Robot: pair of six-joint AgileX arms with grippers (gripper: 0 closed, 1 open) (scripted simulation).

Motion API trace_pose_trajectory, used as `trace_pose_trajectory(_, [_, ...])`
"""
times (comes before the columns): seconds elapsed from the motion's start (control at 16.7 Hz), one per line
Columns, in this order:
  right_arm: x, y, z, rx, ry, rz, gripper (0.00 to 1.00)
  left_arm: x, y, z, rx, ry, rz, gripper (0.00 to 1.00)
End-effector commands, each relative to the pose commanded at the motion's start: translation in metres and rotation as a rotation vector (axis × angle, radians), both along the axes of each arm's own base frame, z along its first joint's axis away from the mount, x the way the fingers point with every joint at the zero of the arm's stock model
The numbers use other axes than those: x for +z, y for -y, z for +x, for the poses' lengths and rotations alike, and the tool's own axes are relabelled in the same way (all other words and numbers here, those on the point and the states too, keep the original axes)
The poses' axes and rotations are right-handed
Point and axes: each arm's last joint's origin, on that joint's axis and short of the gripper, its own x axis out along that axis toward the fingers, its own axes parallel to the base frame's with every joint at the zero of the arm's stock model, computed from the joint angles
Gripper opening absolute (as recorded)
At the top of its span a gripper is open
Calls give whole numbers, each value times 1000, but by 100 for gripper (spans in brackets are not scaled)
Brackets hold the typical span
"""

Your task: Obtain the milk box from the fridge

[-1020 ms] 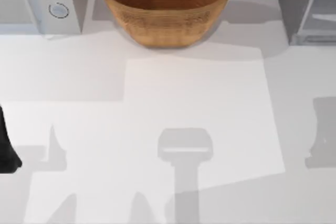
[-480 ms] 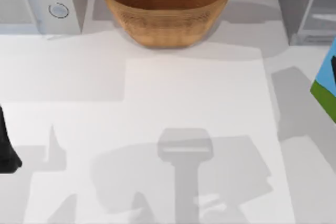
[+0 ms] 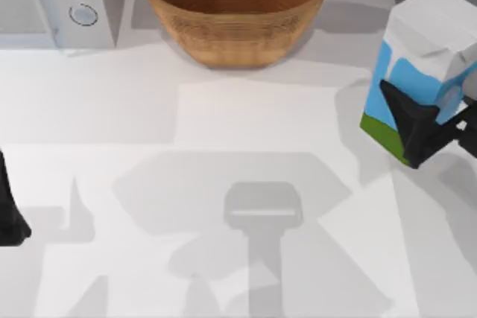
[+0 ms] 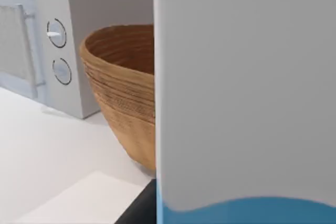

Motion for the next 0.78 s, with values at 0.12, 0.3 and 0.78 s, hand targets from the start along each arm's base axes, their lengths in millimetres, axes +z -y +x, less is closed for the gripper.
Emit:
trace_pose_trajectory(0.12, [-14,-7,11,50,3,1,0,0,0,0,0,0,0,100])
trace_pose_trajectory(0.3, [-27,-15,20,101,17,3,0,0,0,0,0,0,0,100])
trace_pose_trajectory(0.78, [-32,-18,23,112,16,4,0,0,0,0,0,0,0,100])
